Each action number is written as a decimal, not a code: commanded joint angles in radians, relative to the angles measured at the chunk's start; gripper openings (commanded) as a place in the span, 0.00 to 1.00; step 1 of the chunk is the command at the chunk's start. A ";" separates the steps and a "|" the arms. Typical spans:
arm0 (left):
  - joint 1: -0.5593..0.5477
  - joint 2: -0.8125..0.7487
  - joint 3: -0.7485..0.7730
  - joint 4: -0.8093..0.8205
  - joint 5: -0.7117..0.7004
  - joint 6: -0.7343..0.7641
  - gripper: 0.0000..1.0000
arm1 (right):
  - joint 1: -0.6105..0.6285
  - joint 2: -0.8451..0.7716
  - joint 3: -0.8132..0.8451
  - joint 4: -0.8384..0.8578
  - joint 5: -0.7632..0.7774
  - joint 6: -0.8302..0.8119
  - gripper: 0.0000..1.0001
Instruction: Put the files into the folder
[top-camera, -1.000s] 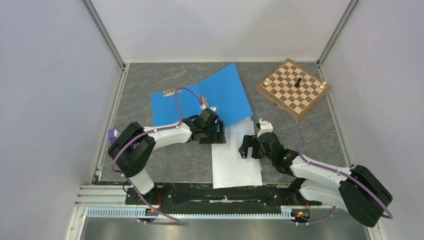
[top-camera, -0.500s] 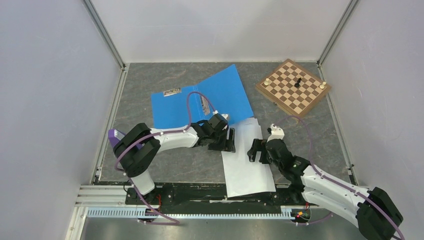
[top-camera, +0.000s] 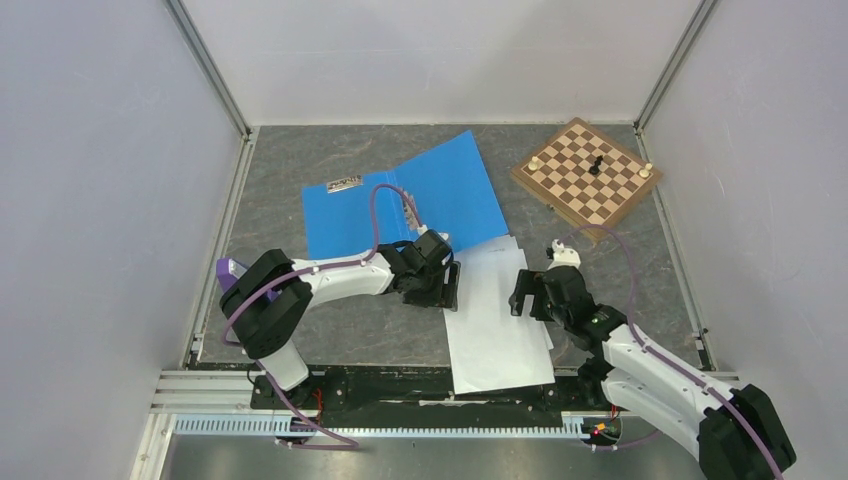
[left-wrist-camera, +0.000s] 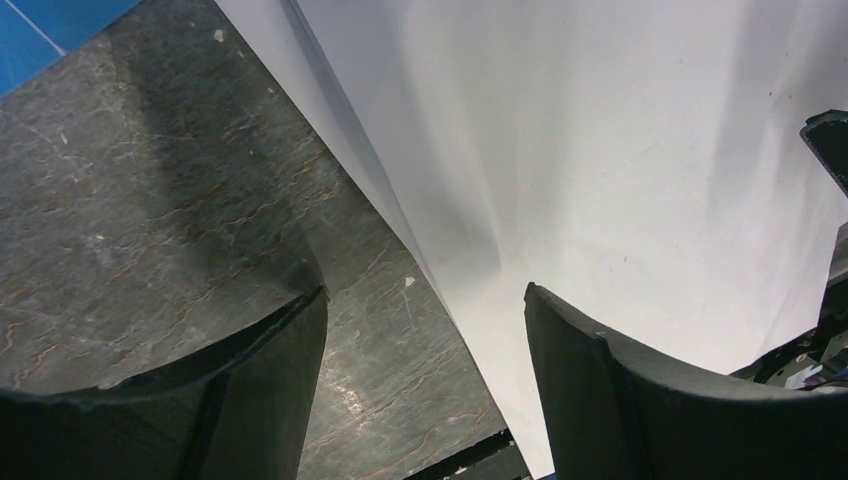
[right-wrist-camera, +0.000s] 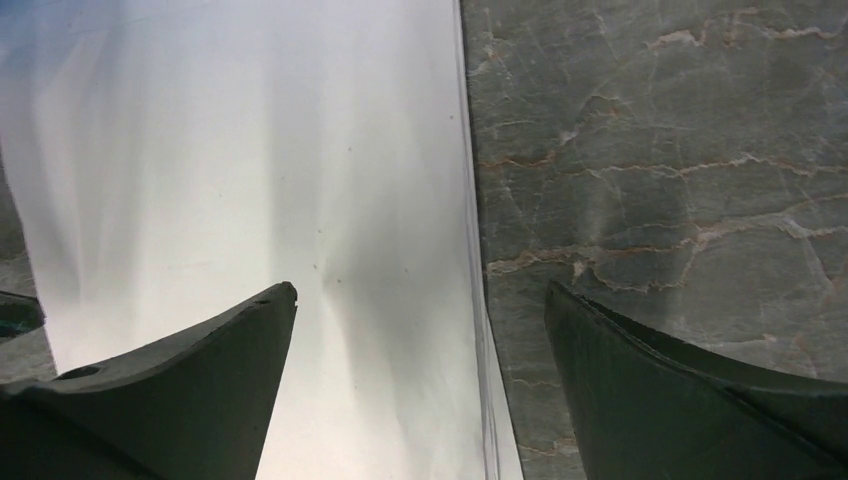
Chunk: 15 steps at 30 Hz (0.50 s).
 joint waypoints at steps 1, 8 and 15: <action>0.001 0.035 -0.045 -0.019 0.058 0.014 0.79 | -0.015 0.062 0.006 0.018 -0.163 -0.041 0.98; -0.020 0.076 -0.059 0.023 0.008 -0.093 0.79 | 0.010 0.067 -0.028 0.062 -0.281 0.008 0.98; -0.022 0.118 -0.037 0.018 -0.018 -0.086 0.74 | 0.043 0.050 -0.043 0.106 -0.373 0.047 0.98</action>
